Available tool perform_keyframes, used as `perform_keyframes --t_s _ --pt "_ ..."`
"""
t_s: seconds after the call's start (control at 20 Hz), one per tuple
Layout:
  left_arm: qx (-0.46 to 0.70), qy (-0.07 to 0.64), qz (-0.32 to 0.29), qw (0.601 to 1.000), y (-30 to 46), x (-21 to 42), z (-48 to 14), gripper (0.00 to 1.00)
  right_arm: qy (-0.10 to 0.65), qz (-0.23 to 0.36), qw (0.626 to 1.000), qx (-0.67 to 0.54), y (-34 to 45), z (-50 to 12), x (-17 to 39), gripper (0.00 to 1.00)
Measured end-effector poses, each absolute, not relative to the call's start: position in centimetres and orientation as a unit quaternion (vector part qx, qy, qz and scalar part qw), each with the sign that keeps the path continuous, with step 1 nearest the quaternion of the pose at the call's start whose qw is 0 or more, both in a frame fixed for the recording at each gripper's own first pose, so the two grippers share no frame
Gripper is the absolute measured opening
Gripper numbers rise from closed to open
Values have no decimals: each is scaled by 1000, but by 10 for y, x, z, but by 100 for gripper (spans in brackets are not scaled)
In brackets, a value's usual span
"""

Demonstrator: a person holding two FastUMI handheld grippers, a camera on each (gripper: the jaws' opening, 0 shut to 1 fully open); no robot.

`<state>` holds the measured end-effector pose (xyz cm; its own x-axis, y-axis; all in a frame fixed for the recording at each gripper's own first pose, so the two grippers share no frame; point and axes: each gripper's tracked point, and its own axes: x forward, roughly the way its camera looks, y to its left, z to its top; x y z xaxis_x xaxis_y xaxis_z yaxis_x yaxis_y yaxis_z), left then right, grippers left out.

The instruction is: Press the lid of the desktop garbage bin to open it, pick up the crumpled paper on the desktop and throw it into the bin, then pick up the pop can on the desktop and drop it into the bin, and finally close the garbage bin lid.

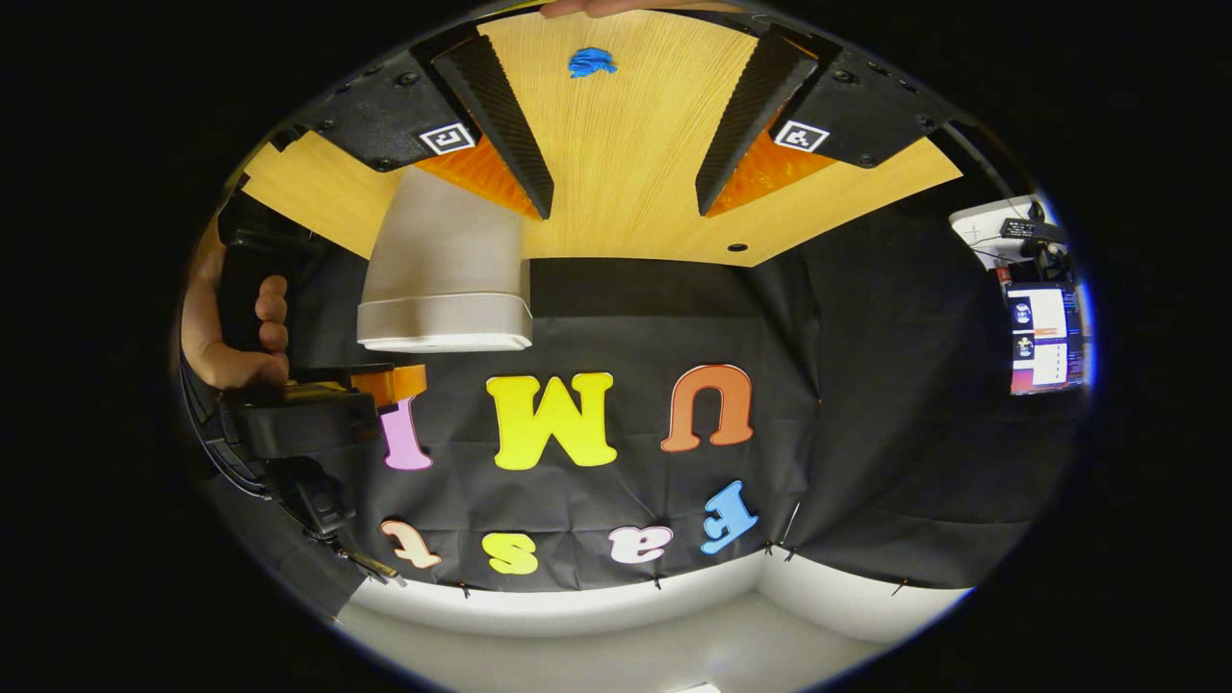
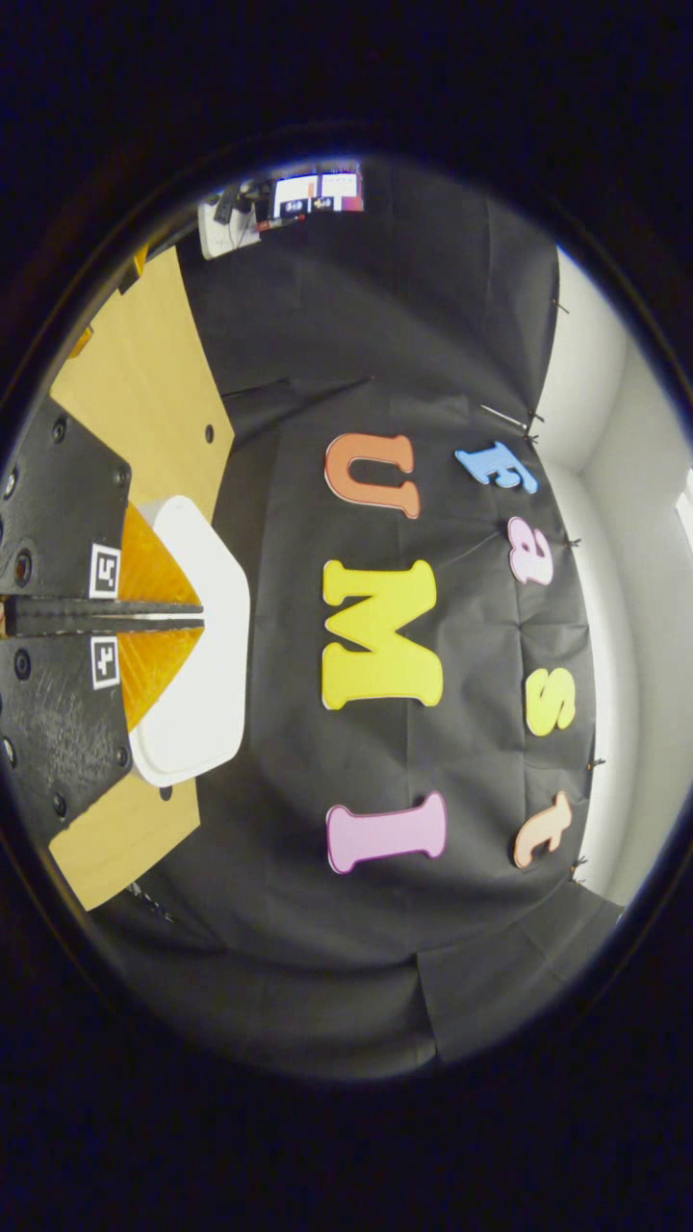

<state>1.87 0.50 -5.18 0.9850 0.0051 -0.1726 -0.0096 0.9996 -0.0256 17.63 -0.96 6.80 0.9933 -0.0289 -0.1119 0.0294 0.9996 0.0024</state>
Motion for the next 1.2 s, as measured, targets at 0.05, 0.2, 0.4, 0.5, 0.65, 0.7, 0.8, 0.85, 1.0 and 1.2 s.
perform_keyframes --t_s 0.05,0.2,0.4,0.5,0.65,0.7,0.8,0.85,1.0,1.2 --pt "-14 87 4 996 6 19 -52 96 64 -20 998 4 -11 65 181 0" --pt "-15 90 4 996 6 19 -54 96 103 -33 994 -14 -14 45 189 0" --pt "-11 92 4 996 6 19 -55 96 109 -37 993 -26 -15 39 187 0" --pt "-3 94 7 996 7 20 -55 96 101 -39 994 -15 -15 36 186 1" --pt "6 96 3 995 3 20 -58 97 82 -44 995 -24 -14 40 186 1" --pt "5 95 2 995 3 20 -58 96 70 -45 996 -38 -13 44 185 1" --pt "1 96 3 995 5 21 -59 96 44 -54 997 -46 -17 54 179 0" --pt "-1 97 2 995 5 22 -60 96 46 -56 996 -46 -17 55 173 0" --pt "-7 102 -3 995 2 23 -62 96 30 -45 997 -49 -6 60 152 0" --pt "-7 101 -4 995 1 22 -62 96 8 -17 998 -55 11 63 121 1"
